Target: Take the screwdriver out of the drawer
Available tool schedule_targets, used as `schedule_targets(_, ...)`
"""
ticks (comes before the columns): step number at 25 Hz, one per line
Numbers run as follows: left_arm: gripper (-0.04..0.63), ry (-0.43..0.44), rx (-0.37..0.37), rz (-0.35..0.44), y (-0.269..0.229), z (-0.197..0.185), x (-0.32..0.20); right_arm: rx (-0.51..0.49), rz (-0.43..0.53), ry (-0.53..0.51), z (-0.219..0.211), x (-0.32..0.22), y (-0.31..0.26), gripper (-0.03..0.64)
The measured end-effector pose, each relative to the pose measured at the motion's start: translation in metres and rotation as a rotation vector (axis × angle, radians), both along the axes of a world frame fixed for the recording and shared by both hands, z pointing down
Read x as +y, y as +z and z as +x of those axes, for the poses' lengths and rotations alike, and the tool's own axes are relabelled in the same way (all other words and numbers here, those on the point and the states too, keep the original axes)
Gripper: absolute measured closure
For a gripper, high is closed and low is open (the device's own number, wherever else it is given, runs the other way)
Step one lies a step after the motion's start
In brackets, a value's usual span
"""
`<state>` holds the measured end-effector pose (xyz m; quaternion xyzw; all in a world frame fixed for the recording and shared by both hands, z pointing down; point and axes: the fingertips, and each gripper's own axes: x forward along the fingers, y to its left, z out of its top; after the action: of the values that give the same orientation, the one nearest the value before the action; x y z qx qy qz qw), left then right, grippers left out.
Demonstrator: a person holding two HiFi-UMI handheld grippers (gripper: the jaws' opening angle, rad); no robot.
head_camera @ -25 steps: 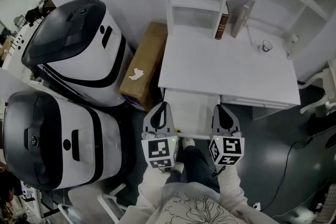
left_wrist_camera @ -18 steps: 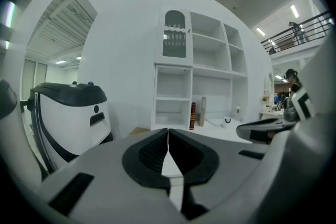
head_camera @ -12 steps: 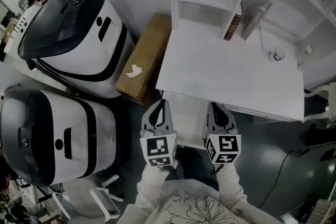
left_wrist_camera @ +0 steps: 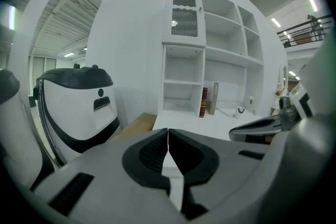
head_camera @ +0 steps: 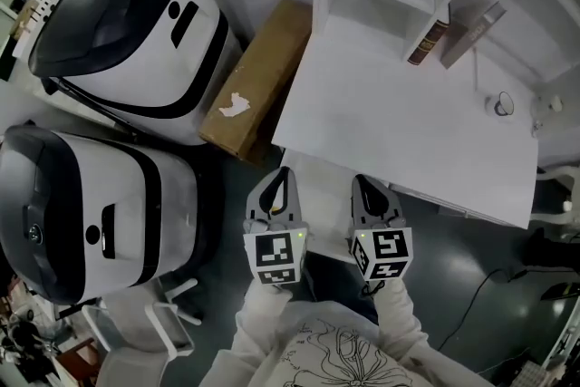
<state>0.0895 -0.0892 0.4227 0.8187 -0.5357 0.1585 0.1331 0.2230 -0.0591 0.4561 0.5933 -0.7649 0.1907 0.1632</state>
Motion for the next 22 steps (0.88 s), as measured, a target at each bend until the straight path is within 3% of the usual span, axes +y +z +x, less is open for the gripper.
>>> schedule_targets(10, 0.588, -0.055, -0.035, -0.072, 0.036, -0.025, 0.002, -0.017, -0.112, -0.151, -0.041, -0.006, 0.050, 0.609)
schedule_targets(22, 0.588, -0.099, -0.050, -0.158, 0.081, -0.076, 0.002, 0.025, -0.254, -0.301, -0.092, -0.001, 0.117, 0.547)
